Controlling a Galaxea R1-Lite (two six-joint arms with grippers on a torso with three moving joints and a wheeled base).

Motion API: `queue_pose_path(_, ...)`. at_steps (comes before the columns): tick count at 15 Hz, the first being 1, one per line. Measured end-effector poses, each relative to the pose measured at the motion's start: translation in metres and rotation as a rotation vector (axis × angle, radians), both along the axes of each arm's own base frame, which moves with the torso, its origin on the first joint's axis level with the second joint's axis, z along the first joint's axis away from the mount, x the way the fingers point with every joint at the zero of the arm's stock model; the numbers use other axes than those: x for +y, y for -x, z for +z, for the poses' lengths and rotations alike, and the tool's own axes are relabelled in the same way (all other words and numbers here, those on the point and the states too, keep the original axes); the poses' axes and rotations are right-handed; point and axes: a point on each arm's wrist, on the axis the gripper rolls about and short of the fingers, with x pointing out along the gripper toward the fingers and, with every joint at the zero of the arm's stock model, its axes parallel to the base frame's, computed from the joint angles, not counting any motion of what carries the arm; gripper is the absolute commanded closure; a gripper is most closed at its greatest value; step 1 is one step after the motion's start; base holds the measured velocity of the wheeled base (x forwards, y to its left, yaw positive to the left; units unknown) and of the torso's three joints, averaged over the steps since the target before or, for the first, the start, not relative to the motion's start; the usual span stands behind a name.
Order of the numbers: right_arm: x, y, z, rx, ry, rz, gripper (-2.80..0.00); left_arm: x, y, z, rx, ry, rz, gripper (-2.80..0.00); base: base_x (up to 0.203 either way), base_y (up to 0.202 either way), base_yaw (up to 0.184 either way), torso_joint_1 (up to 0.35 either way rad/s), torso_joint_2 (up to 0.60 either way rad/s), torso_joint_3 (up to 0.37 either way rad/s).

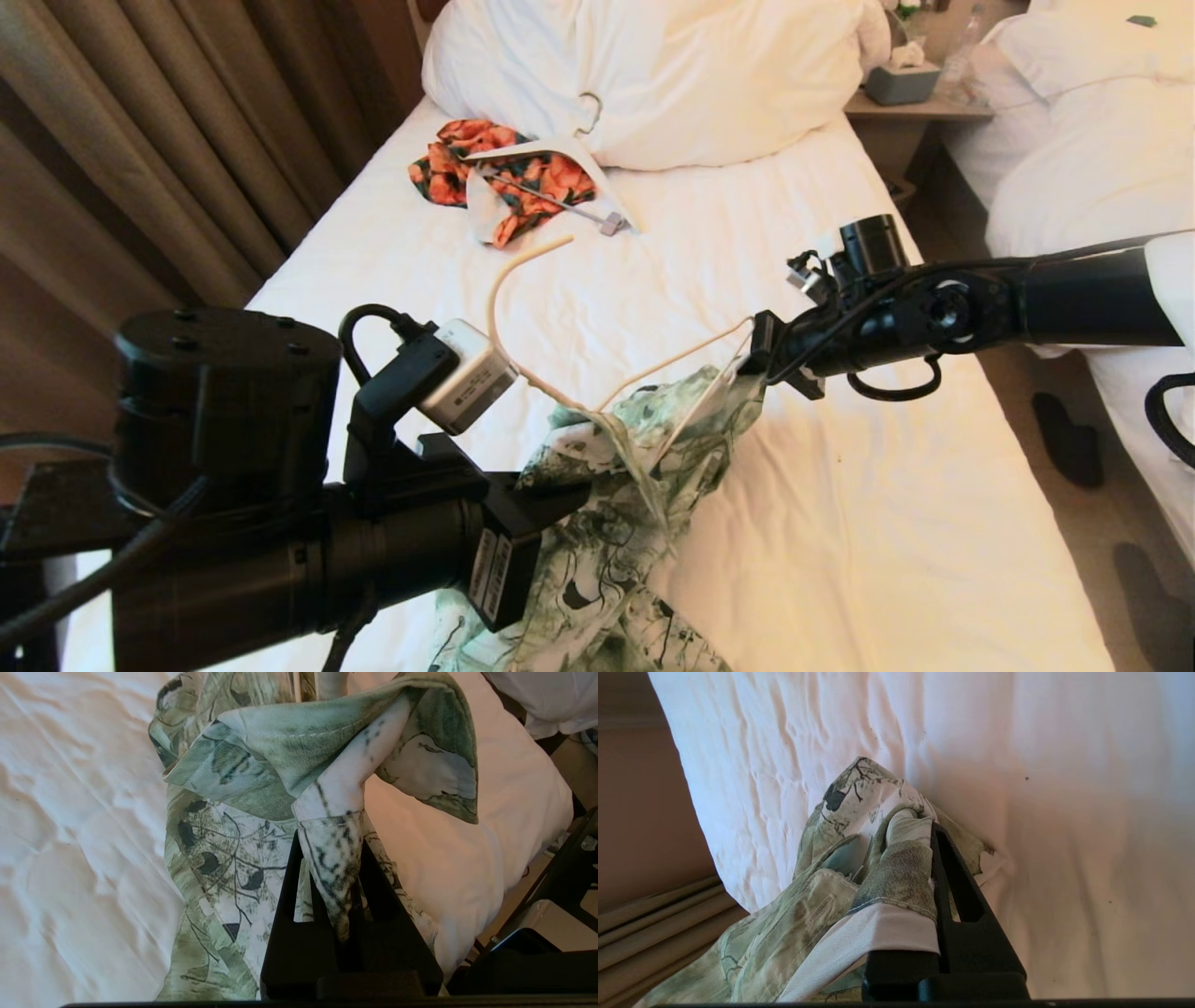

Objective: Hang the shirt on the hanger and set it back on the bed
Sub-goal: Hook the other side of the shirt onto the hanger

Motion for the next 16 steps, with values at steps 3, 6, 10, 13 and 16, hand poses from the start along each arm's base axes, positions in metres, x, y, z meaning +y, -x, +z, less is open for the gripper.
queue_pose_path(3,0.001,-0.001,0.003,-0.026,-0.01,0.001,0.0,0.001,0.001,-0.006,0.015,-0.015,-0.003,0.0,0.0,0.0,0.0,0.0,0.0,0.0)
queue_pose_path(6,0.001,0.0,0.006,-0.033,-0.012,0.002,0.0,0.0,0.001,-0.009,0.02,-0.026,-0.003,0.0,0.0,0.0,0.0,0.0,0.0,0.0)
queue_pose_path(10,0.0,0.006,0.016,-0.042,-0.031,-0.005,0.0,-0.002,-0.002,-0.011,0.012,-0.032,0.0,0.0,0.0,0.0,0.0,0.0,0.0,0.0)
queue_pose_path(13,-0.001,0.009,0.024,-0.057,-0.041,-0.007,0.0,-0.003,-0.003,-0.011,0.009,-0.037,0.006,0.0,0.0,0.0,0.0,0.0,0.0,0.0)
queue_pose_path(16,0.0,0.014,0.032,-0.075,-0.048,-0.002,0.0,-0.005,-0.005,-0.012,-0.012,-0.06,0.021,0.0,0.0,0.0,0.0,0.0,0.0,0.0)
